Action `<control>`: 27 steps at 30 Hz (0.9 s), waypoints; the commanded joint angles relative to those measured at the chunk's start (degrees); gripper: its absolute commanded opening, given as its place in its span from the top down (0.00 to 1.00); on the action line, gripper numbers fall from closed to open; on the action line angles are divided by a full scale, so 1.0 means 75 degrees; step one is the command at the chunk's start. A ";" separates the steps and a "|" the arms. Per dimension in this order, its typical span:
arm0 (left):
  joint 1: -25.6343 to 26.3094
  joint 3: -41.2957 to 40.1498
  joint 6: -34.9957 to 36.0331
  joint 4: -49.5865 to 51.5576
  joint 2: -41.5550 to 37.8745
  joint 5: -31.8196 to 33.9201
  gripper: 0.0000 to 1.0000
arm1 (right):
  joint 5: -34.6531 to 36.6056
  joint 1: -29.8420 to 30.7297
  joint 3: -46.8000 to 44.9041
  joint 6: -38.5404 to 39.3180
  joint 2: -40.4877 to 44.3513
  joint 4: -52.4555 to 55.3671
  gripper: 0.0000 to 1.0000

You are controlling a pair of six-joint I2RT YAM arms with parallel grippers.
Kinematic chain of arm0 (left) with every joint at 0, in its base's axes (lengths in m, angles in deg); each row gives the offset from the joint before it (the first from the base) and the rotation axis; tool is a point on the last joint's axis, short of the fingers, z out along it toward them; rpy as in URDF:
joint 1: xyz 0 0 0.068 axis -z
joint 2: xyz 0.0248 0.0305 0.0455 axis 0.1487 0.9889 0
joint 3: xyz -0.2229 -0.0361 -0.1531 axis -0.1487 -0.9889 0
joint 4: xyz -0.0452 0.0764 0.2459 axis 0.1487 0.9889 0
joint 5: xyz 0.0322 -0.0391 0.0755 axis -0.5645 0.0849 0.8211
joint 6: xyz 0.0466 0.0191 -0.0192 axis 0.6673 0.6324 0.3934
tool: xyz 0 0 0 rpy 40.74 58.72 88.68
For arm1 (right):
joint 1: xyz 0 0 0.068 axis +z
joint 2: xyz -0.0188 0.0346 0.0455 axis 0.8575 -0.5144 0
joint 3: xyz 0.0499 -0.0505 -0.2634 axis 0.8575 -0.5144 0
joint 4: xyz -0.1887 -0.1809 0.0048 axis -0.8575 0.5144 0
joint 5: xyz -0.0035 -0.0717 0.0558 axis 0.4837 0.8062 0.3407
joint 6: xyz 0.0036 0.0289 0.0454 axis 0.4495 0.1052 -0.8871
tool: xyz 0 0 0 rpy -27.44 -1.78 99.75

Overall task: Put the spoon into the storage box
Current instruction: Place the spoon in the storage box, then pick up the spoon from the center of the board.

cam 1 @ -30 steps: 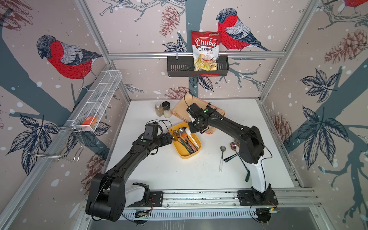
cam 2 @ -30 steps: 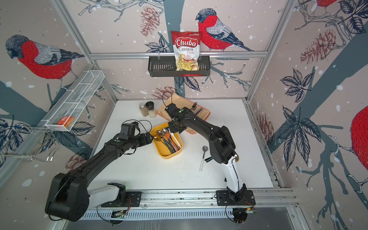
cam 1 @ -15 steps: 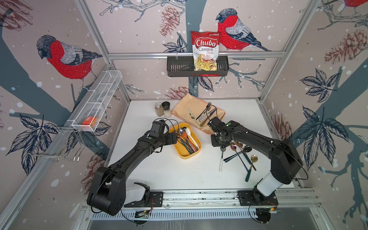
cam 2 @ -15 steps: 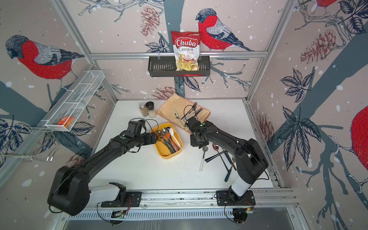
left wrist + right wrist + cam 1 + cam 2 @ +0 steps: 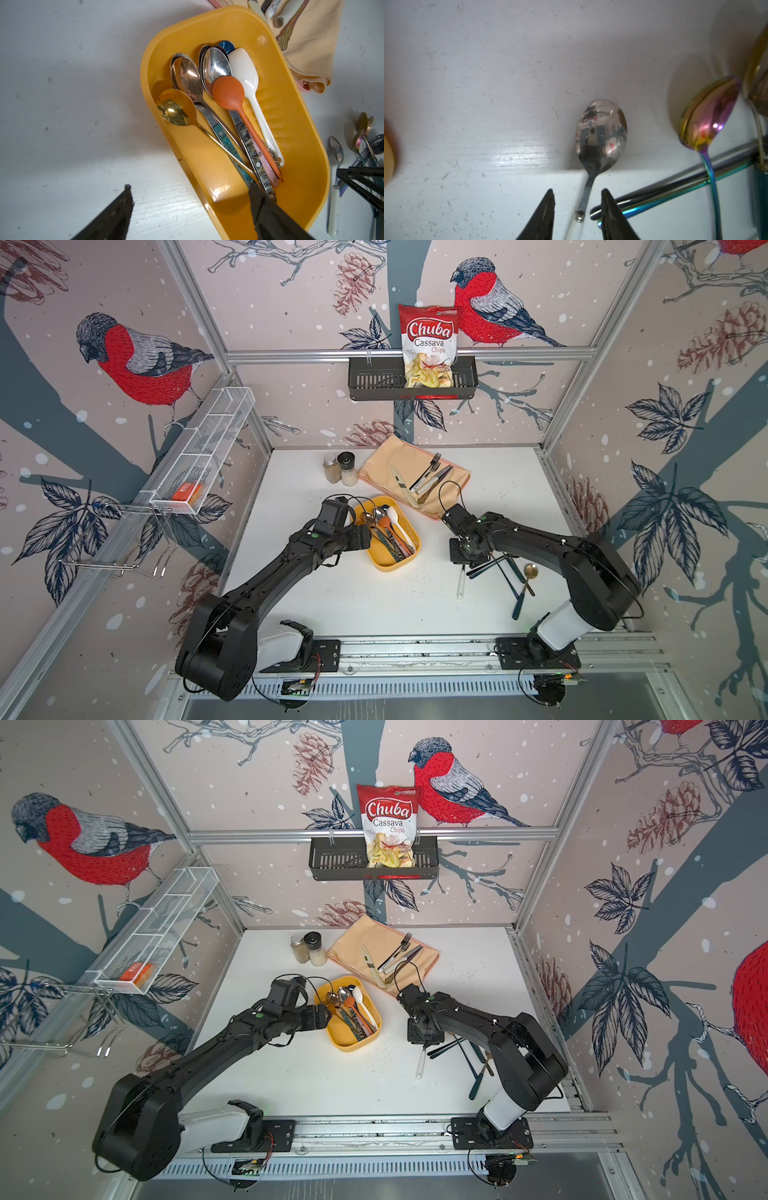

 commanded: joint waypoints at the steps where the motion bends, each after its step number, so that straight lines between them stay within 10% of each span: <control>1: 0.0043 0.0051 -0.0031 0.0074 0.0071 0.0102 0.11 | -0.0102 -0.0018 -0.0114 -0.0131 0.0027 -0.0156 0.61; 27: 0.0102 0.0064 -0.0121 0.0144 0.0081 0.0278 0.11 | -0.0611 -0.0159 -0.0470 0.0167 -0.0461 -0.0583 0.84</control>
